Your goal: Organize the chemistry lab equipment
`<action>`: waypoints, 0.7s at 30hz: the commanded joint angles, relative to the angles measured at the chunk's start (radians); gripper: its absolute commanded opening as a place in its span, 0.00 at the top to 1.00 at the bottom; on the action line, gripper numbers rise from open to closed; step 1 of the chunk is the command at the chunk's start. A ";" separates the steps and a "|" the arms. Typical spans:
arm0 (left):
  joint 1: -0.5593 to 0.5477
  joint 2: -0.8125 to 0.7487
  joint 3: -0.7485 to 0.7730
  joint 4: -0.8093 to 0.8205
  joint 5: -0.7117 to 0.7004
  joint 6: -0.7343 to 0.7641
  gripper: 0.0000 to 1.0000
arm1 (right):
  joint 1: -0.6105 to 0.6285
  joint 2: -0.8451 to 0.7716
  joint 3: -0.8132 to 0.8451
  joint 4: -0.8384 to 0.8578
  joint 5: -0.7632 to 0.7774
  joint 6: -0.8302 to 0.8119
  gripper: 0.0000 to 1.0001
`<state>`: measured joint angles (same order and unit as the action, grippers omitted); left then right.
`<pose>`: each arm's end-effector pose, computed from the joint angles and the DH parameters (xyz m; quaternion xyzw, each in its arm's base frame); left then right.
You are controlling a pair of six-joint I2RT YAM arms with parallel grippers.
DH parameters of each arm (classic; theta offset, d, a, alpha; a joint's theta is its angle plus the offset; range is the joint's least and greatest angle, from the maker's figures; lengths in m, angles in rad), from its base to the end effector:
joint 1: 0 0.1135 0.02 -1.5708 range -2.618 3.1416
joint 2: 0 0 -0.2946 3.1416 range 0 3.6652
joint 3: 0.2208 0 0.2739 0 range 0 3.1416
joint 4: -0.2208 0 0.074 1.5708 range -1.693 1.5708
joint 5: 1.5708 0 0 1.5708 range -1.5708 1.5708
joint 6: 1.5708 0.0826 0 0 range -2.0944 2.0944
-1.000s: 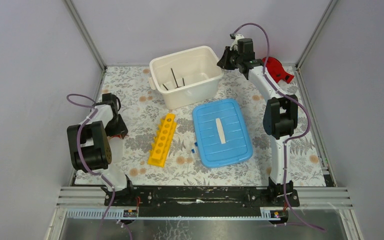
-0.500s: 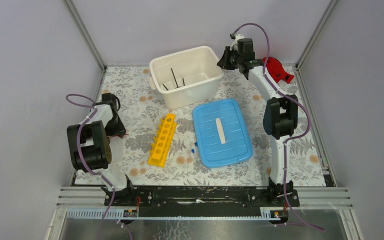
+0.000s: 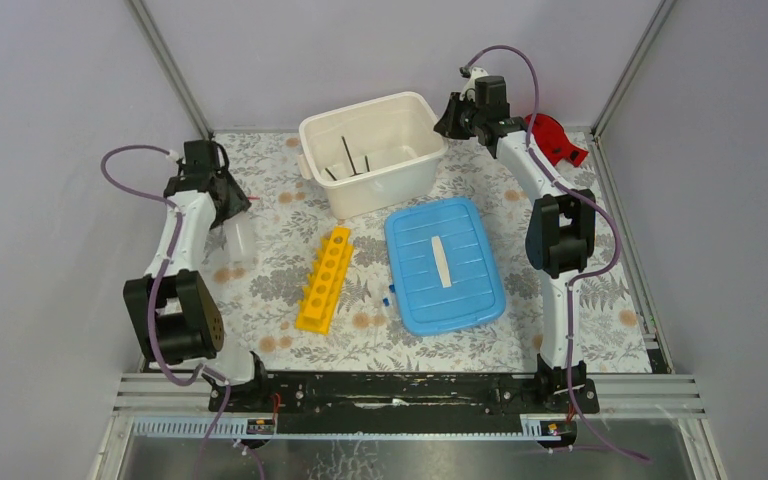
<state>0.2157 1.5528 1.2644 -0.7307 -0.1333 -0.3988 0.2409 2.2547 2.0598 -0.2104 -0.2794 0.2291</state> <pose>0.3588 0.0898 0.2568 -0.3076 0.9096 0.0390 0.2765 0.5975 0.1703 0.2885 -0.0815 0.8264 0.2400 0.5029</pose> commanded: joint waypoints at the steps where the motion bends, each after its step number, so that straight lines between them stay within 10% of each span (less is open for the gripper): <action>1: -0.050 -0.077 0.086 0.114 0.054 -0.074 1.00 | -0.003 0.046 -0.002 -0.160 0.008 -0.016 0.84; 21: -0.440 0.211 0.495 0.573 0.102 -0.193 1.00 | -0.001 0.053 0.061 -0.232 0.036 -0.034 0.73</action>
<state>-0.1856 1.6512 1.6966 -0.3122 -0.0471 -0.5709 0.2413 2.2761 2.1235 -0.2890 -0.2737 0.2211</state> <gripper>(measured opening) 0.594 0.272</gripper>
